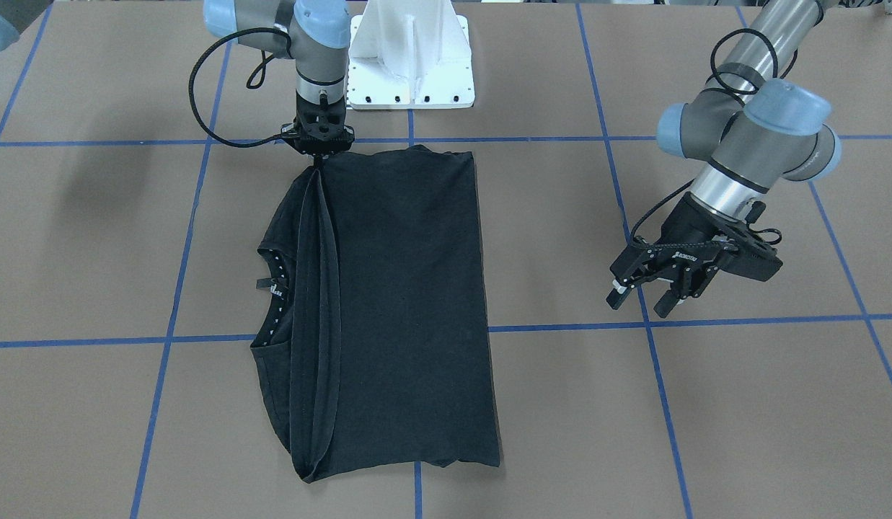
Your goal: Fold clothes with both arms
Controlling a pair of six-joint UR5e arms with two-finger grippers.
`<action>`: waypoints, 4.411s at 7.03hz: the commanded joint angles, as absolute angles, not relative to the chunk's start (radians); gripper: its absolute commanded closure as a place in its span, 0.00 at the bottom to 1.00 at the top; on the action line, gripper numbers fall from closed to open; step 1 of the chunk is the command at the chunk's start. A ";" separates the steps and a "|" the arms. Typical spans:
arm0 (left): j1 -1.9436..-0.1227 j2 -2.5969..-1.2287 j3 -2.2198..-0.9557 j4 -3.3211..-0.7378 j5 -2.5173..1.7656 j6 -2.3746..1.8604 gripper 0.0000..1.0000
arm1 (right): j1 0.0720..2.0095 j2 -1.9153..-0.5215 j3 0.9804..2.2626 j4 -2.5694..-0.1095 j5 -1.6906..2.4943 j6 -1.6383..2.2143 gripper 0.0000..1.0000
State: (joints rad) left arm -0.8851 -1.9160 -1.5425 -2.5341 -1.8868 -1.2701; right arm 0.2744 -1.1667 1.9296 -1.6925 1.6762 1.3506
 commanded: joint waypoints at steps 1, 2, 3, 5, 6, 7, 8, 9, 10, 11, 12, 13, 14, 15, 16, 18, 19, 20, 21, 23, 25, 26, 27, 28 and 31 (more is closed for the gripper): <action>-0.885 -1.916 -1.545 -2.534 -1.887 -1.270 0.00 | 0.339 -1.170 1.953 -1.692 1.729 1.338 0.00; -0.885 -1.917 -1.546 -2.534 -1.887 -1.270 0.00 | 0.369 -1.169 1.956 -1.695 1.761 1.297 0.00; -0.885 -1.917 -1.546 -2.534 -1.887 -1.270 0.00 | 0.374 -1.167 1.941 -1.703 1.758 1.289 0.00; -0.885 -1.917 -1.552 -2.534 -1.887 -1.272 0.00 | 0.377 -1.126 1.884 -1.706 1.741 1.206 0.00; -0.887 -1.917 -1.555 -2.534 -1.887 -1.273 0.00 | 0.377 -1.114 1.875 -1.713 1.738 1.186 0.00; -0.887 -1.917 -1.558 -2.534 -1.888 -1.273 0.00 | 0.364 -1.108 1.850 -1.730 1.735 1.180 0.00; -0.887 -1.916 -1.559 -2.534 -1.888 -1.273 0.00 | 0.356 -1.111 1.842 -1.741 1.723 1.136 0.00; -0.887 -1.916 -1.557 -2.534 -1.888 -1.273 0.00 | 0.353 -1.111 1.842 -1.771 1.718 1.121 0.00; -0.887 -1.916 -1.559 -2.534 -1.891 -1.273 0.00 | 0.351 -1.117 1.844 -1.779 1.710 1.097 0.00; -0.887 -1.914 -1.563 -2.534 -1.893 -1.290 0.00 | 0.357 -1.115 1.847 -1.795 1.710 1.073 0.00; -0.887 -1.913 -1.565 -2.536 -1.894 -1.293 0.00 | 0.374 -1.121 1.847 -1.799 1.709 1.027 0.00; -0.887 -1.913 -1.566 -2.537 -1.894 -1.293 0.00 | 0.393 -1.126 1.845 -1.801 1.710 0.997 0.00; -0.887 -1.913 -1.566 -2.540 -1.894 -1.295 0.00 | 0.400 -1.146 1.847 -1.799 1.710 0.970 0.00; -0.890 -1.911 -1.574 -2.540 -1.896 -1.293 0.00 | 0.416 -1.155 1.856 -1.799 1.715 0.953 0.00; -0.890 -1.893 -1.588 -2.540 -1.896 -1.293 0.00 | 0.429 -1.179 1.868 -1.799 1.718 0.921 0.00; -0.890 -1.890 -1.601 -2.540 -1.898 -1.293 0.00 | 0.440 -1.203 1.939 -1.866 1.723 0.914 0.00; -0.890 -1.891 -1.605 -2.540 -1.898 -1.293 0.00 | 0.449 -1.095 1.913 -1.964 1.720 0.914 0.00; -0.890 -1.890 -1.605 -2.540 -1.898 -1.293 0.00 | 0.449 -1.041 1.864 -1.970 1.720 0.923 0.00; -0.890 -1.890 -1.605 -2.540 -1.898 -1.293 0.00 | 0.448 -0.975 1.794 -1.968 1.720 0.931 0.00; -0.890 -1.884 -1.605 -2.540 -1.898 -1.293 0.00 | 0.430 -0.933 1.692 -1.906 1.720 0.951 0.00; -0.890 -1.884 -1.606 -2.540 -1.899 -1.293 0.00 | 0.428 -0.931 1.677 -1.891 1.720 0.950 0.00; -0.890 -1.882 -1.614 -2.540 -1.899 -1.293 0.00 | 0.429 -0.942 1.678 -1.897 1.720 0.937 0.00; -0.890 -1.865 -1.627 -2.540 -1.899 -1.293 0.00 | 0.433 -0.952 1.677 -1.896 1.717 0.933 0.00; -0.890 -1.864 -1.637 -2.539 -1.899 -1.293 0.00 | 0.433 -0.956 1.677 -1.898 1.718 0.931 0.00; -0.890 -1.844 -1.649 -2.539 -1.899 -1.293 0.00 | 0.483 -0.994 1.703 -1.899 1.723 0.866 0.00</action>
State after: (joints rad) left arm -0.8897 -1.8587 -1.6434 -2.5388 -1.8991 -1.2932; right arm 0.4606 -0.9784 1.6903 -1.8982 1.7233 0.9042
